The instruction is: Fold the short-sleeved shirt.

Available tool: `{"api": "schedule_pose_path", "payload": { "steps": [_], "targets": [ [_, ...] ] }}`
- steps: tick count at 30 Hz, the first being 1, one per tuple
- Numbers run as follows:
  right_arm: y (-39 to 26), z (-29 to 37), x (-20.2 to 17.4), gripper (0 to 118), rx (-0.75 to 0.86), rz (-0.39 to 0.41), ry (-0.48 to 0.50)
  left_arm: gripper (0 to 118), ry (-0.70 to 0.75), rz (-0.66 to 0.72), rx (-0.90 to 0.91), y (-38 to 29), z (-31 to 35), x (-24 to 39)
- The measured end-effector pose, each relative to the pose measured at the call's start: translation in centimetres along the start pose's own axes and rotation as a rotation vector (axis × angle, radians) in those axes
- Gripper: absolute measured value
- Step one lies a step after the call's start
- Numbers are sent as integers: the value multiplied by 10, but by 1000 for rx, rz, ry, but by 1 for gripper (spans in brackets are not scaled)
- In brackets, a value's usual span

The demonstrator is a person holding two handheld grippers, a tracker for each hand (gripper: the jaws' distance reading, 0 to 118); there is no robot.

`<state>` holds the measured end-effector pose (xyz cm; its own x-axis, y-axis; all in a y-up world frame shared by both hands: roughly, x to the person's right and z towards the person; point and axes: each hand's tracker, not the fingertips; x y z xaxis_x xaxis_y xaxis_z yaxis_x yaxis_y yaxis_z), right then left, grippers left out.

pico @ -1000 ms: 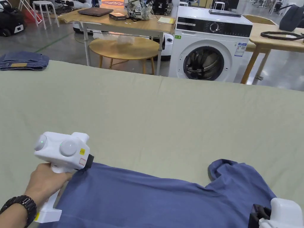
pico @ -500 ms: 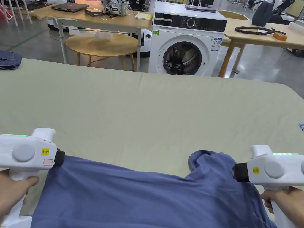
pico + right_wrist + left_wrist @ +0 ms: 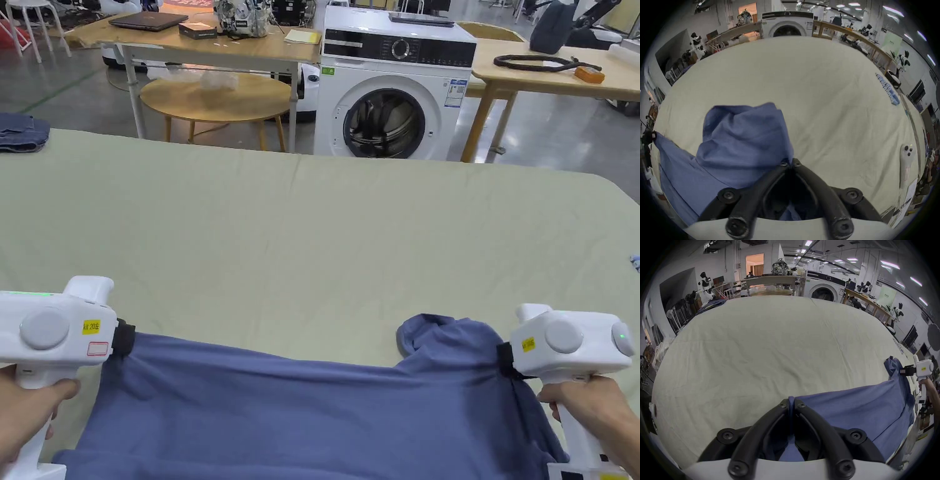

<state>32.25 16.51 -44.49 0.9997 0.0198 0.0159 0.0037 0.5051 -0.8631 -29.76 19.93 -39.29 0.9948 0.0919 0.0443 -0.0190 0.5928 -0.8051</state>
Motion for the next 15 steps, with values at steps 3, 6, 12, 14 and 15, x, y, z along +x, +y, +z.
{"api": "schedule_pose_path", "payload": {
  "steps": [3,6,12,14,15],
  "targets": [
    [-5,26,-4,0,58,2,7,0,-14,12,10,-1,9,-1],
    [-15,64,-10,0,112,14,-3,0,-26,22,28,-7,23,-4],
    [-43,126,-6,0,220,12,10,0,-60,46,78,-34,67,-16],
    [-53,139,0,0,232,9,6,0,-72,53,90,-44,82,-19],
    [-59,146,3,0,243,7,16,0,-77,56,94,-50,88,-21]
  ]
}}
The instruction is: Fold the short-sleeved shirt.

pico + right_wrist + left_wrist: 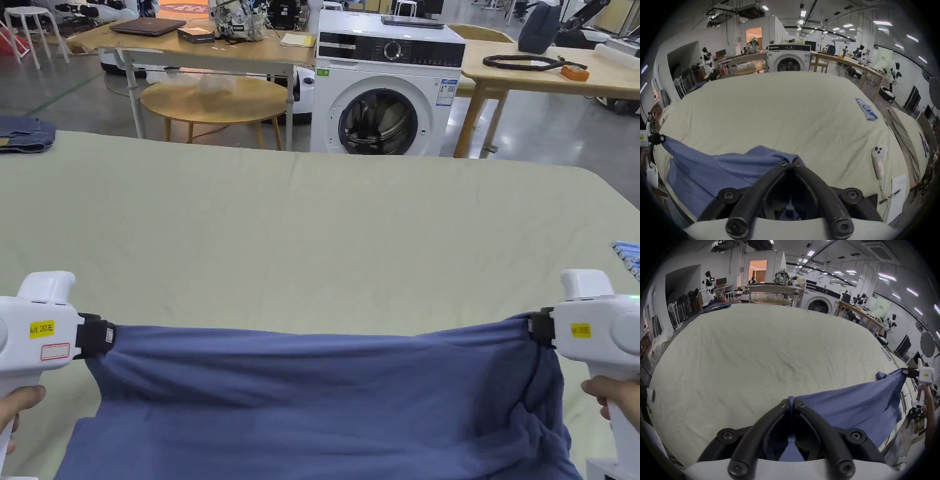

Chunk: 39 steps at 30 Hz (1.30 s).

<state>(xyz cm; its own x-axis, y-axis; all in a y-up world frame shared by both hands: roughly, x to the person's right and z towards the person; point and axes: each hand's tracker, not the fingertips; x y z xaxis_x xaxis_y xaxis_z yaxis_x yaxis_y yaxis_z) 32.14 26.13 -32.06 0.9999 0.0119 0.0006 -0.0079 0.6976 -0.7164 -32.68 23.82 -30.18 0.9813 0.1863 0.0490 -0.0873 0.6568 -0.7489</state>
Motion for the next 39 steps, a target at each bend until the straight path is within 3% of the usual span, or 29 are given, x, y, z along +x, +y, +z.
{"api": "schedule_pose_path", "payload": {
  "steps": [14,25,32,34,36,37,39],
  "targets": [
    [-107,100,-2,0,-72,39,-11,0,-43,52,-19,-86,56,-16],
    [-188,60,6,0,-298,77,-78,0,25,68,-249,-170,36,-16],
    [-199,41,8,0,-317,68,-89,0,33,87,-257,-178,30,-13],
    [-199,39,6,14,-321,79,-97,1,34,78,-263,-177,28,-13],
    [-197,47,-6,19,-320,87,-108,3,35,71,-260,-176,30,-7],
    [-195,50,-8,29,-320,93,-112,8,37,72,-257,-174,32,-5],
    [-189,59,-9,75,-302,131,-186,38,38,71,-224,-170,39,1]
  ]
}}
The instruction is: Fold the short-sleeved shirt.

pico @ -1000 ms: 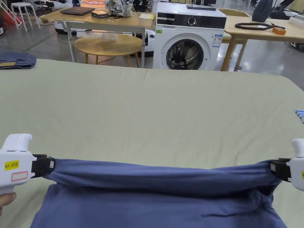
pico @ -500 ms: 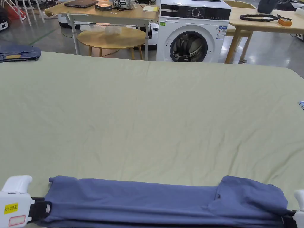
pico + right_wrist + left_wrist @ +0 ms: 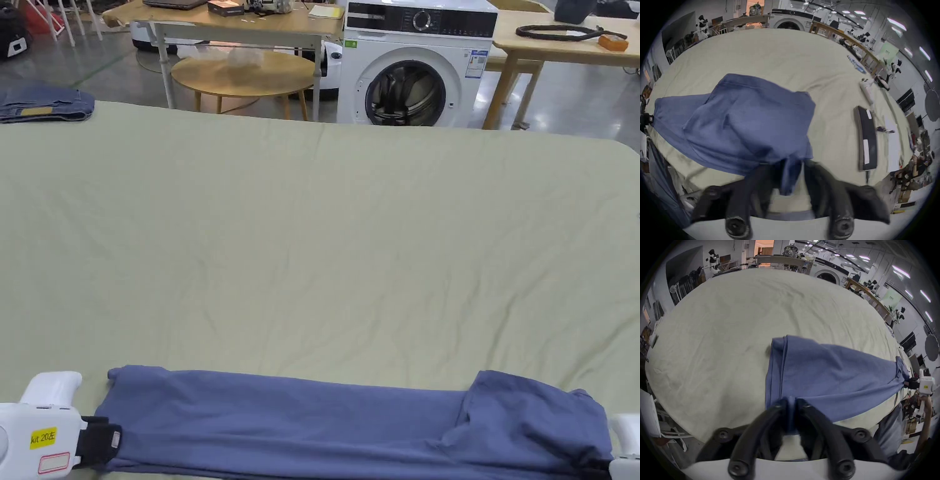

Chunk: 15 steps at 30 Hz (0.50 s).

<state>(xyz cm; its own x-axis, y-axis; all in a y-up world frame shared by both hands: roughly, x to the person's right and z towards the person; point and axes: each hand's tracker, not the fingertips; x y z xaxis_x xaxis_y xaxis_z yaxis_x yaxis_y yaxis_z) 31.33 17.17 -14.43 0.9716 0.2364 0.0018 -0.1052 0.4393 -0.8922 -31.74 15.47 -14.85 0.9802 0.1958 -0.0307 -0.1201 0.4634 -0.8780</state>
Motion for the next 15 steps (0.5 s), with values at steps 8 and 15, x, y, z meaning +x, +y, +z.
{"api": "schedule_pose_path", "payload": {
  "steps": [8,15],
  "targets": [
    [32,55,-16,79,254,-63,-62,54,-20,-37,246,31,24,29],
    [58,73,-79,79,720,-193,37,43,24,-128,568,54,31,82]
  ]
}}
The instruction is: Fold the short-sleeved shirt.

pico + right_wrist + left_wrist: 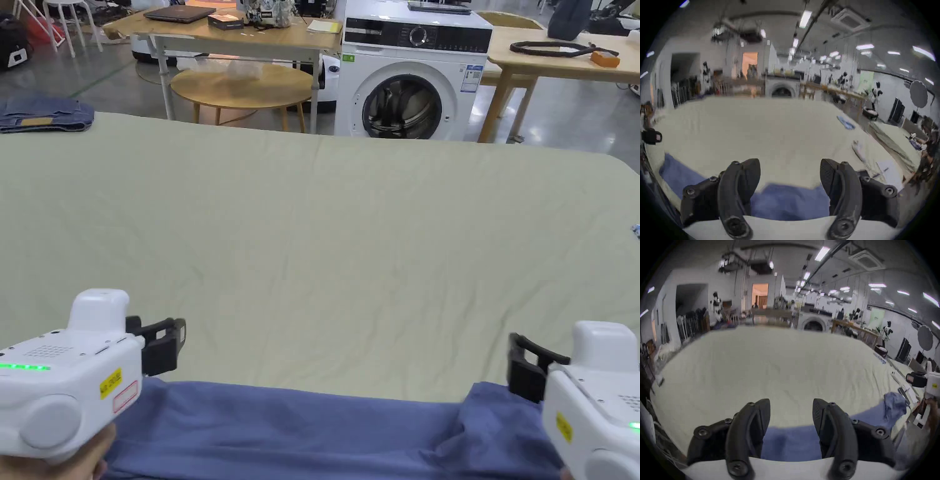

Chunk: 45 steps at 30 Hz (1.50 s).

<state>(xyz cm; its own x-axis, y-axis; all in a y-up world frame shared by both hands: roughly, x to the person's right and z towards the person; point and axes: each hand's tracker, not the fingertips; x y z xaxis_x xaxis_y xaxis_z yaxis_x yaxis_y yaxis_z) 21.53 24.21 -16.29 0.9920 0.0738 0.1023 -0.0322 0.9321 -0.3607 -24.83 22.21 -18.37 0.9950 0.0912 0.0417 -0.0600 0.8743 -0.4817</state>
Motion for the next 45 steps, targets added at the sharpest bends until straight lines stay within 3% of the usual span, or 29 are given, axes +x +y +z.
{"api": "schedule_pose_path", "payload": {
  "steps": [2,3,5,6,7,9,18,25,29,30,31,32,33,34,35,43,45],
  "targets": [
    [6,3,-20,76,91,-9,8,34,22,-38,112,10,8,17],
    [9,6,-30,69,138,-25,17,28,52,-63,160,14,11,25],
    [16,9,-46,44,195,-40,35,15,109,-85,219,21,15,34],
    [19,10,-54,17,225,-41,50,6,127,-85,246,25,18,37],
    [21,10,-61,6,242,-31,39,2,131,-79,269,28,20,39],
    [26,9,-74,0,268,-22,40,0,135,-74,305,31,23,41],
    [35,3,-92,0,279,-62,60,0,89,-53,289,31,29,16],
    [30,-8,-90,0,248,-55,74,0,-10,85,31,10,30,-57],
    [25,-15,-90,0,221,-40,80,0,-177,243,-214,-6,11,-115],
    [23,-17,-90,0,210,-36,80,6,-235,306,-268,-12,4,-128],
    [22,-19,-89,0,202,-34,82,19,-291,351,-304,-18,-2,-141],
    [21,-20,-89,0,195,-34,84,38,-341,392,-337,-24,-7,-151],
    [19,-20,-89,0,187,-34,85,65,-350,431,-339,-29,-10,-160],
    [17,-21,-88,0,181,-33,86,78,-376,466,-363,-35,-14,-169],
    [16,-22,-88,0,178,-32,87,83,-399,490,-388,-39,-17,-174],
    [12,-26,-84,0,158,-11,87,83,-492,622,-607,-68,-48,-183],
    [11,-26,-83,0,155,-12,85,83,-588,652,-609,-77,-55,-180]
  ]
}}
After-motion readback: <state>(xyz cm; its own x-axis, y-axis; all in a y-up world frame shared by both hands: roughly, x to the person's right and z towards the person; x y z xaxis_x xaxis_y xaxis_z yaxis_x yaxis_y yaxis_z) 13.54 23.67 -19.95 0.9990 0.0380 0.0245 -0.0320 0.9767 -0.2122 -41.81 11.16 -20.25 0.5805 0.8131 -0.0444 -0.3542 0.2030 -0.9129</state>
